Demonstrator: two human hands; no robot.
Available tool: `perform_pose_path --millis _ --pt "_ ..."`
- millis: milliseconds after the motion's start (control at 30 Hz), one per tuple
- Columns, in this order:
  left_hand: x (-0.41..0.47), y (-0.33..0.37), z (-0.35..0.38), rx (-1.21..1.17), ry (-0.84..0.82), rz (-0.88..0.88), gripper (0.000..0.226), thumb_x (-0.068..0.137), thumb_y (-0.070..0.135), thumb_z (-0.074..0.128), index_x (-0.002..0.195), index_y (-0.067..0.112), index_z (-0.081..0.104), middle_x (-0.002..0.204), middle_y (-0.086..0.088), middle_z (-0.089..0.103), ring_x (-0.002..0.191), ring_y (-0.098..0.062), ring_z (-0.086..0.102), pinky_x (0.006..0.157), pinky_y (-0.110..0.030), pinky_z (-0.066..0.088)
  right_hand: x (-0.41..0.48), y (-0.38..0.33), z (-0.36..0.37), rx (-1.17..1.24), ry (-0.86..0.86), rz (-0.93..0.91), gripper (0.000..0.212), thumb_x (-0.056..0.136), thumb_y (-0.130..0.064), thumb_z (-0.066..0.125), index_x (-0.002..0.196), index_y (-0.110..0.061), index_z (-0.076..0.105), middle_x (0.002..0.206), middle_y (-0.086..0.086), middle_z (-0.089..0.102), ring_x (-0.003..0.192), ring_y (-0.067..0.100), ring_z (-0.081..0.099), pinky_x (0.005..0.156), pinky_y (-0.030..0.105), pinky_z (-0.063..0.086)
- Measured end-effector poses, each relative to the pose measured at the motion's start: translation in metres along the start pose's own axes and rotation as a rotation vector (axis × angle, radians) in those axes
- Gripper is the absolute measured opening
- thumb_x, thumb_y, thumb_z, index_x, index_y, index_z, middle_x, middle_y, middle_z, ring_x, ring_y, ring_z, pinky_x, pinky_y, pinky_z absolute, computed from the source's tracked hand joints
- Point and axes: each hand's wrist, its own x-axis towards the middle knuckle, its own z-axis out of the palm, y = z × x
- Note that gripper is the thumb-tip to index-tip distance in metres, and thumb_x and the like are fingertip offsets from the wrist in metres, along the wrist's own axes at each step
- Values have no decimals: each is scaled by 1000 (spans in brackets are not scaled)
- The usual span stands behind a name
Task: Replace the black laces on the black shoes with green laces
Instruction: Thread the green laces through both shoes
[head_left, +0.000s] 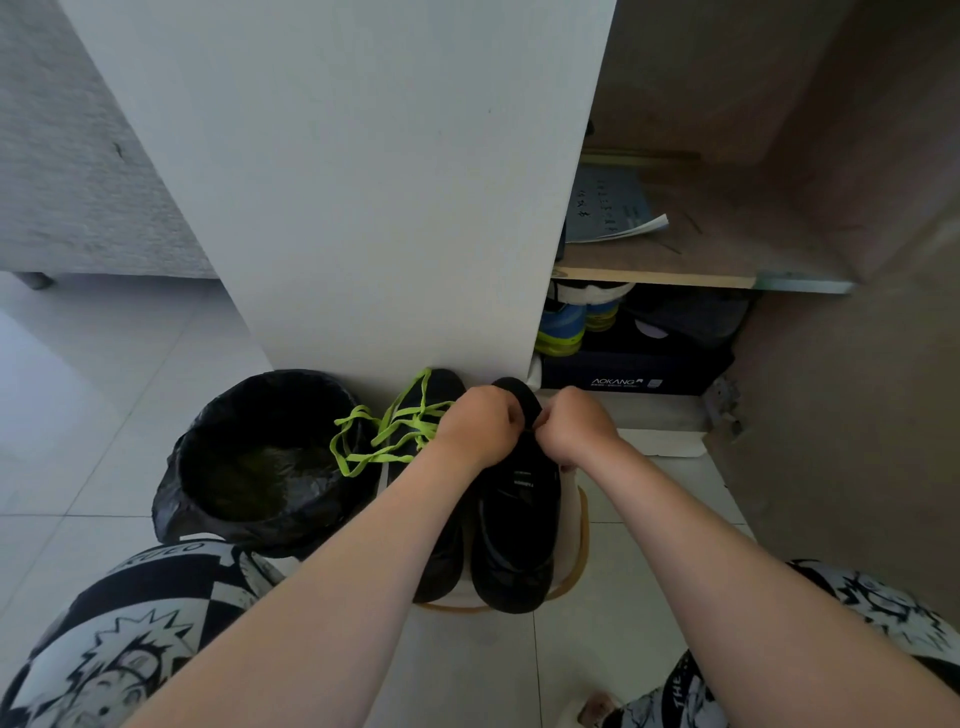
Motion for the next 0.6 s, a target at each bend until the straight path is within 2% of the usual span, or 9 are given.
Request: perform_pose_path --millis 100,167,200,267,367,500,600 --pt "1 -3 5 -8 42 24 22 91 16 56 102 13 75 106 -11 66 94 -26 64 85 -31 51 1 7 -1 250 -13 82 15 85 -13 65 97 -10 73 90 10 71 80 30 69 66 43 63" --pt "1 -4 9 -8 60 18 19 91 18 58 102 15 74 111 -11 57 93 -24 61 88 -29 49 -1 12 -2 422 -47 131 8 87 -6 68 89 -12 73 89 8 70 79 27 67 57 36 60" --pt "1 -4 10 -20 64 13 18 91 19 59 101 17 74 112 -10 54 93 -23 61 89 -29 49 -3 14 -2 488 -56 144 12 88 -4 68 85 -15 72 87 6 70 76 24 65 53 30 55" --pt "1 -3 12 -38 75 16 15 91 21 62 99 18 74 112 -7 53 94 -23 61 88 -31 50 -5 19 -2 590 -62 155 18 89 -3 68 81 -18 71 83 6 69 72 22 63 54 26 50" --pt "0 1 14 -2 80 21 14 91 22 60 96 17 73 114 -7 53 92 -24 62 83 -35 53 -6 22 -3 674 -90 180 14 90 -4 69 86 -17 74 83 7 70 75 25 63 56 27 49" --pt "1 10 11 148 47 27 22 90 17 57 107 9 68 117 -10 50 95 -30 63 80 -39 56 -5 21 -2 702 -116 192 13 89 -5 69 89 -17 74 91 10 72 81 27 64 59 27 50" --pt "2 10 11 216 13 31 24 87 14 57 109 7 66 115 -12 48 93 -33 63 82 -42 57 -5 19 -1 703 -114 204 12 89 -5 69 89 -16 74 90 10 72 79 26 63 59 28 50"
